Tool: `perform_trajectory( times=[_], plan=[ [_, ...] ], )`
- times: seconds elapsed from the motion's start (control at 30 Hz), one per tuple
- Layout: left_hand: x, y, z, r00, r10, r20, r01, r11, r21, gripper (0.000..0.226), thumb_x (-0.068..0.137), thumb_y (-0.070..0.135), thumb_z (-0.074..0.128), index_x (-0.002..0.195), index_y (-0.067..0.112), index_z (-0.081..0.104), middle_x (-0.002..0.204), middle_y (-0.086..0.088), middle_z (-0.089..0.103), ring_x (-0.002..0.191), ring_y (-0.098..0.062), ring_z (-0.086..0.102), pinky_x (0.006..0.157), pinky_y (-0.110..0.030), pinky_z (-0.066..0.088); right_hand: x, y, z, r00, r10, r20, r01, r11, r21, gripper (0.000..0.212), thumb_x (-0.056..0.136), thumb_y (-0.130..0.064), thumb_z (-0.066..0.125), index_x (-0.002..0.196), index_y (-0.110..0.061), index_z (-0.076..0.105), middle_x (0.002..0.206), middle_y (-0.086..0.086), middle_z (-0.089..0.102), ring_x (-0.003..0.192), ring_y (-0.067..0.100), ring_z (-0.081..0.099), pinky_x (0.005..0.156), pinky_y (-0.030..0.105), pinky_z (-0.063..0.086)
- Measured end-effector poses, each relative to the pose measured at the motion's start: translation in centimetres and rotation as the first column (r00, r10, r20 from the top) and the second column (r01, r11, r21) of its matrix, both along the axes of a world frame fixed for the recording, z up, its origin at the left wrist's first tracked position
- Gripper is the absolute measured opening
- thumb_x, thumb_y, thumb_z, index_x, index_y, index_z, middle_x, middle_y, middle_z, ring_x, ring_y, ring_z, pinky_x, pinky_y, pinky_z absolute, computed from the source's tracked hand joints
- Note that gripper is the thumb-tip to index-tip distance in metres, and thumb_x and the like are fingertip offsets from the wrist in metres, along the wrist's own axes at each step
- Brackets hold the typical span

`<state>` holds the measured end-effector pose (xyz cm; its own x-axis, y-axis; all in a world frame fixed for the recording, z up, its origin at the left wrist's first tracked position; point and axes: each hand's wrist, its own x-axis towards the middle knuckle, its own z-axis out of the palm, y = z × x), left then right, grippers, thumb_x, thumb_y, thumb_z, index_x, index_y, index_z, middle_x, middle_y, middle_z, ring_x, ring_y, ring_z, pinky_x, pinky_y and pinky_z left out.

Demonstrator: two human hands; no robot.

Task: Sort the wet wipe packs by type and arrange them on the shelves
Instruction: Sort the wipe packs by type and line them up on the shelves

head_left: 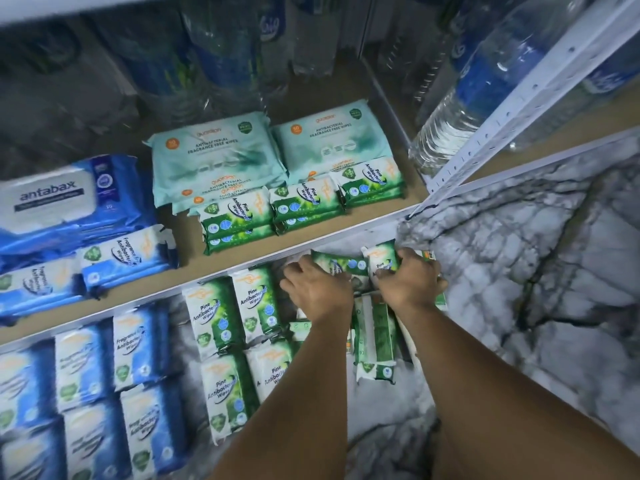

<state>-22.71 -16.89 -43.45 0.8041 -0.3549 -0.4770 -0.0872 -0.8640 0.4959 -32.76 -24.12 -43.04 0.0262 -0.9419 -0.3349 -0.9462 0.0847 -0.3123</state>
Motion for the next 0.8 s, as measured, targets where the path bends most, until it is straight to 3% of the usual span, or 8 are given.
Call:
perform_trajectory(
  times=[0.1, 0.23, 0.3, 0.4, 0.53, 0.6, 0.7, 0.8],
  plan=[
    [-0.5, 1.3, 1.6, 0.993, -0.115, 0.009, 0.115, 0.986, -0.122, 0.045, 0.091, 0.028, 0.07, 0.131, 0.019, 0.051, 0.117, -0.011, 0.066, 0.122, -0.03, 0.044, 0.099, -0.039, 0.036, -0.9, 0.6, 0.7, 0.973, -0.051, 0.224, 0.063, 0.997, -0.045, 0.044, 0.083, -0.014, 0.073, 0.127, -0.014, 0.066, 0.119, 0.013, 0.068, 0.113, 0.033, 0.062, 0.097, 0.039, 0.049],
    [-0.2, 4.0, 5.2, 0.994, -0.113, 0.006, 0.105, 0.901, -0.422, 0.037, 0.093, 0.021, 0.069, 0.13, 0.021, 0.061, 0.116, -0.004, 0.07, 0.092, -0.019, 0.064, 0.083, -0.028, 0.05, -2.0, 2.0, 2.7, 0.926, -0.124, 0.358, 0.173, 0.979, -0.109, 0.031, 0.083, -0.008, 0.071, 0.114, -0.011, 0.067, 0.106, 0.015, 0.068, 0.096, 0.034, 0.064, 0.085, 0.041, 0.055],
    [0.2, 5.9, 7.4, 0.995, -0.102, -0.023, 0.075, 0.853, -0.517, 0.035, 0.092, 0.024, 0.071, 0.126, 0.026, 0.064, 0.116, 0.002, 0.07, 0.083, -0.013, 0.063, 0.079, -0.025, 0.05, -2.0, 3.0, 4.8, 0.867, -0.214, 0.451, 0.249, 0.968, -0.018, 0.024, 0.086, -0.009, 0.071, 0.109, -0.012, 0.067, 0.103, 0.014, 0.068, 0.091, 0.032, 0.065, 0.082, 0.038, 0.055],
    [1.2, 9.0, 10.8, 0.981, -0.088, -0.172, -0.034, 0.797, -0.603, 0.03, 0.089, 0.025, 0.076, 0.115, 0.037, 0.067, 0.113, 0.001, 0.072, 0.088, -0.018, 0.07, 0.076, -0.028, 0.057, -1.8, 5.3, 7.9, 0.775, -0.348, 0.527, 0.292, 0.938, 0.189, 0.017, 0.087, -0.01, 0.075, 0.099, -0.017, 0.065, 0.101, 0.014, 0.073, 0.089, 0.03, 0.068, 0.081, 0.034, 0.054],
    [2.3, 13.5, 14.4, 0.951, -0.143, -0.275, -0.045, 0.815, -0.578, 0.034, 0.089, 0.013, 0.073, 0.111, 0.037, 0.067, 0.114, -0.009, 0.072, 0.068, -0.007, 0.069, 0.057, -0.015, 0.046, -2.0, 9.3, 11.5, 0.715, -0.395, 0.577, 0.262, 0.916, 0.303, 0.053, 0.085, -0.009, 0.078, 0.134, -0.013, 0.058, 0.129, 0.011, 0.066, 0.11, 0.029, 0.066, 0.097, 0.035, 0.051],
    [2.4, 15.6, 16.0, 0.939, -0.206, -0.274, 0.012, 0.82, -0.573, 0.041, 0.089, 0.003, 0.065, 0.112, 0.036, 0.062, 0.113, -0.01, 0.071, 0.047, -0.004, 0.058, 0.048, -0.016, 0.041, -2.3, 11.4, 13.7, 0.71, -0.377, 0.595, 0.233, 0.923, 0.306, 0.069, 0.087, -0.004, 0.075, 0.148, -0.019, 0.047, 0.141, 0.007, 0.058, 0.114, 0.026, 0.063, 0.087, 0.024, 0.048],
    [2.3, 18.4, 17.8, 0.917, -0.254, -0.308, 0.029, 0.812, -0.583, 0.046, 0.09, -0.004, 0.061, 0.123, 0.026, 0.051, 0.081, -0.005, 0.06, 0.04, -0.005, 0.038, 0.041, -0.017, 0.034, -2.8, 13.7, 15.4, 0.701, -0.343, 0.625, 0.147, 0.927, 0.344, 0.075, 0.084, 0.004, 0.075, 0.145, -0.031, 0.048, 0.14, 0.007, 0.058, 0.087, 0.01, 0.064, 0.057, 0.014, 0.047],
    [2.0, 20.8, 19.1, 0.94, -0.232, -0.251, 0.024, 0.778, -0.627, 0.043, 0.093, 0.01, 0.069, 0.124, 0.029, 0.047, 0.068, -0.001, 0.038, 0.047, -0.006, 0.036, 0.046, -0.016, 0.037, -3.4, 15.1, 16.3, 0.694, -0.319, 0.645, 0.08, 0.925, 0.371, 0.072, 0.077, 0.013, 0.076, 0.129, -0.033, 0.057, 0.118, 0.014, 0.069, 0.075, 0.014, 0.069, 0.056, 0.022, 0.052]
  ],
)
